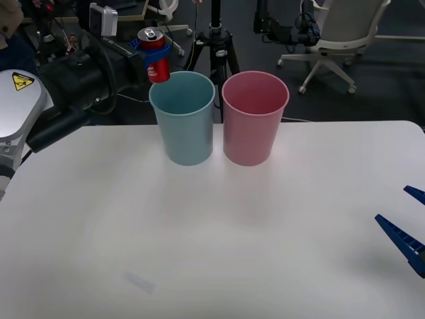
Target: Grasp the object on the table and drop it into the matching bin: aluminum can to the light blue bin, PET bottle to the pink bin.
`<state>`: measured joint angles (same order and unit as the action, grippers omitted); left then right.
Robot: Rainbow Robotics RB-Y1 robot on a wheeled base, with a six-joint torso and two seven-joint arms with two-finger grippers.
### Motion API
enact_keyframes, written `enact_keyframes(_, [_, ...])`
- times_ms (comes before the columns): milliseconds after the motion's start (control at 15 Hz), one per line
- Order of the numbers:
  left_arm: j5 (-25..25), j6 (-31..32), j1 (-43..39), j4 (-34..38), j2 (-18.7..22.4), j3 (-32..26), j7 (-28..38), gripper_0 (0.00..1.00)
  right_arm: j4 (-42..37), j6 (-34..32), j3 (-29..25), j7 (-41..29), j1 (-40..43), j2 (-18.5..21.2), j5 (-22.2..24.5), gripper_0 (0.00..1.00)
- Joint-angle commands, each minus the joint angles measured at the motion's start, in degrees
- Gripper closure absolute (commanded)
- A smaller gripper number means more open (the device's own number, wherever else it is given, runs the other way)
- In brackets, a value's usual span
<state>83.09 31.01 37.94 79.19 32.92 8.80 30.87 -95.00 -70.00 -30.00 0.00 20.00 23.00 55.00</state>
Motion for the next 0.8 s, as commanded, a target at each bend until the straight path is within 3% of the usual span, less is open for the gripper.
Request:
enact_keyframes(67, [2.69, 0.02, 0.21, 0.00, -2.16, 0.08, -0.02, 1.00, 0.00, 0.00, 0.00, 0.00, 0.00, 0.00, 0.00, 0.00])
enact_keyframes(533, [6.73, 0.02, 1.00, -0.17, -4.89, -0.10, 1.03, 1.00, 0.00, 0.00, 0.00, 0.00, 0.00, 0.00, 0.00, 0.00])
enact_keyframes(800, [6.73, 0.02, 4.87, -6.41, -6.64, -0.18, 1.03, 1.00, 0.00, 0.00, 0.00, 0.00, 0.00, 0.00, 0.00, 0.00])
